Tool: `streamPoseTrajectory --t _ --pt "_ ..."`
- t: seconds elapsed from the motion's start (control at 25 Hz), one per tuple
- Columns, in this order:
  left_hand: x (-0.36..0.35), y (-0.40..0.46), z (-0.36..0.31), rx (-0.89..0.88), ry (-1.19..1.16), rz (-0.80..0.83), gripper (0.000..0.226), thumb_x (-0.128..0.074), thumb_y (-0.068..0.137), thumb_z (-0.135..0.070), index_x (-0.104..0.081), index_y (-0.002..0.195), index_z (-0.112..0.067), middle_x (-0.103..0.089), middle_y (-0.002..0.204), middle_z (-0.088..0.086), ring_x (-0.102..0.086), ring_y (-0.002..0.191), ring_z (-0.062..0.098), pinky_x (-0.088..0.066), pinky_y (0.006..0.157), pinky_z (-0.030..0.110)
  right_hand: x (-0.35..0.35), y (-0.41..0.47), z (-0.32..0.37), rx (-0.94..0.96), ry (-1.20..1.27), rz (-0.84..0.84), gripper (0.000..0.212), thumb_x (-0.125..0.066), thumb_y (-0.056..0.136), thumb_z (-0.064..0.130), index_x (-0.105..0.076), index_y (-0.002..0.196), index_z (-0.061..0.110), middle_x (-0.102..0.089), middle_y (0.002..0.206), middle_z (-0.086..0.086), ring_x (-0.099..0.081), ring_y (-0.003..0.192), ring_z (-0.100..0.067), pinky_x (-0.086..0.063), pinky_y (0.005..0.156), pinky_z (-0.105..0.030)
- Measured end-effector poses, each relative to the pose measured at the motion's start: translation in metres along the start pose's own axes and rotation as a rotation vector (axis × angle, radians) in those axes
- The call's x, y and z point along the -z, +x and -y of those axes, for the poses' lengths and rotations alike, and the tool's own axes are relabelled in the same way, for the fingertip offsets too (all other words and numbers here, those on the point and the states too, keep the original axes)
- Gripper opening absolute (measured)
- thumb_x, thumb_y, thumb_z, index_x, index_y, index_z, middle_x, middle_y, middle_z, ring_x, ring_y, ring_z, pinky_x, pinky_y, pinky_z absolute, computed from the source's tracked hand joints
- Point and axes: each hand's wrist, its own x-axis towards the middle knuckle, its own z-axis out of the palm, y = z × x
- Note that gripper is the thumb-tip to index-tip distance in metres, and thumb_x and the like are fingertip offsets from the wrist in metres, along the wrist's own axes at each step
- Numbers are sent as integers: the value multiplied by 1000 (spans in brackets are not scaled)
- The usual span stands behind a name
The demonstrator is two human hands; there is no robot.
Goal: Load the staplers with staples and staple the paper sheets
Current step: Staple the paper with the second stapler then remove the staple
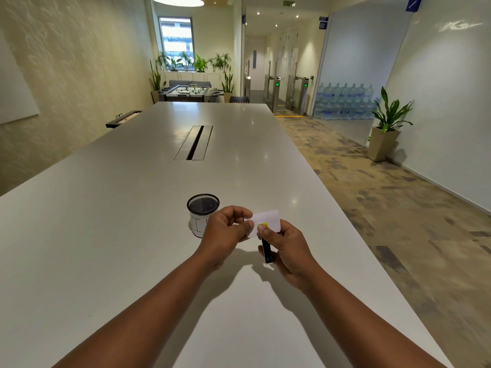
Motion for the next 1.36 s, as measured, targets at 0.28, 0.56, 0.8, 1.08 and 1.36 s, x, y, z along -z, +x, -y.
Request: streamPoseTrajectory --t 0.28,0.56,0.8,1.08,1.36 --pt "3 0 -1 -10 45 -13 16 -74 84 1 -73 90 -14 -56 68 -5 -57 67 19 -58 77 42 -5 2 1 -38 30 -25 22 -73 92 21 -73 110 9 -73 82 5 -65 72 -9 -55 64 -30" --pt "4 -5 1 -5 33 14 20 -75 83 0 -74 83 -20 -57 71 1 -60 72 23 -58 79 46 -6 3 -3 -11 -6 -89 19 -73 93 16 -76 109 7 -69 75 0 -59 67 -13 -50 59 -30" --pt "6 0 3 19 54 -117 15 -72 86 1 -71 91 -13 -55 74 1 -60 70 17 -59 73 34 -6 1 -8 -97 -6 -94 25 -77 90 20 -72 108 4 -65 80 -1 -58 70 -15 -52 69 -32" --pt "8 8 5 25 72 -243 17 -70 86 2 -70 92 -14 -55 78 4 -59 69 18 -58 76 38 17 8 -18 -54 -414 -291 12 -78 77 10 -72 87 13 -67 71 1 -58 64 -19 -47 57 -30" --pt "7 10 2 48 75 -209 16 -70 86 1 -71 96 -12 -54 78 2 -57 69 14 -59 77 35 15 34 -28 146 -1301 -342 43 -65 85 42 -41 61 16 -47 56 2 -46 59 -26 -33 54 -35"
